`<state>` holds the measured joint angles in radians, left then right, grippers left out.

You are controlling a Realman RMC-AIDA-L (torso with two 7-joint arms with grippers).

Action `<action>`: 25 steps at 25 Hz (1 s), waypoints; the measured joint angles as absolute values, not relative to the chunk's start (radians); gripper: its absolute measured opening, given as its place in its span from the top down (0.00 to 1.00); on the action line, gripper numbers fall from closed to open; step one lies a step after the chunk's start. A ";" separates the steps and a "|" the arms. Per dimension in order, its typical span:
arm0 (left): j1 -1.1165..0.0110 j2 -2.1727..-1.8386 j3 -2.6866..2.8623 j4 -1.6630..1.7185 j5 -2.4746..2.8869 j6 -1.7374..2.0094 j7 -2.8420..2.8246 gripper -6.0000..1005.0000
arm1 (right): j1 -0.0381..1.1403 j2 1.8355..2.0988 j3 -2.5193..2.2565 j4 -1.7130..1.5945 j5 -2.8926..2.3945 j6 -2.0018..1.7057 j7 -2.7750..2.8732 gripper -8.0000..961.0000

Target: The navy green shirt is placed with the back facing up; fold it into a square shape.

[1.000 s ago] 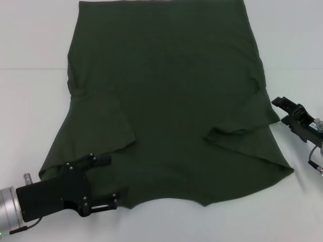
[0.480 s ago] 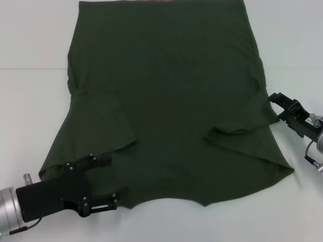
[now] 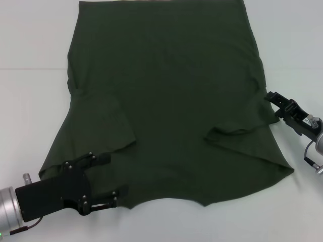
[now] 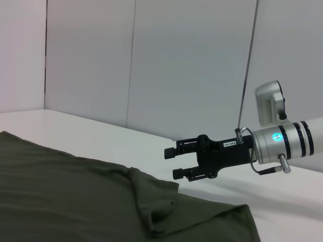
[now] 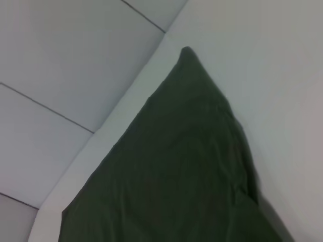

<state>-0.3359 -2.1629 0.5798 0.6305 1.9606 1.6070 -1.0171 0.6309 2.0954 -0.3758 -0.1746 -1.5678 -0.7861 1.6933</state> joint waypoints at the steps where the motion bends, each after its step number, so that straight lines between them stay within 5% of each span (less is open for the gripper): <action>1: -0.335 -2.163 0.580 0.630 1.960 1.607 -1.017 0.11 | 0.630 2.095 -0.376 -0.172 -1.568 -0.791 1.684 0.22; 25: -0.335 -2.163 0.580 0.627 1.945 1.612 -1.020 0.12 | 0.585 2.092 -0.352 -0.173 -1.560 -0.771 1.676 0.22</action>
<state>-0.3353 -2.1629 0.5799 0.6274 1.9450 1.6123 -1.0202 0.5853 2.0916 -0.3517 -0.1727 -1.5599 -0.7711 1.6762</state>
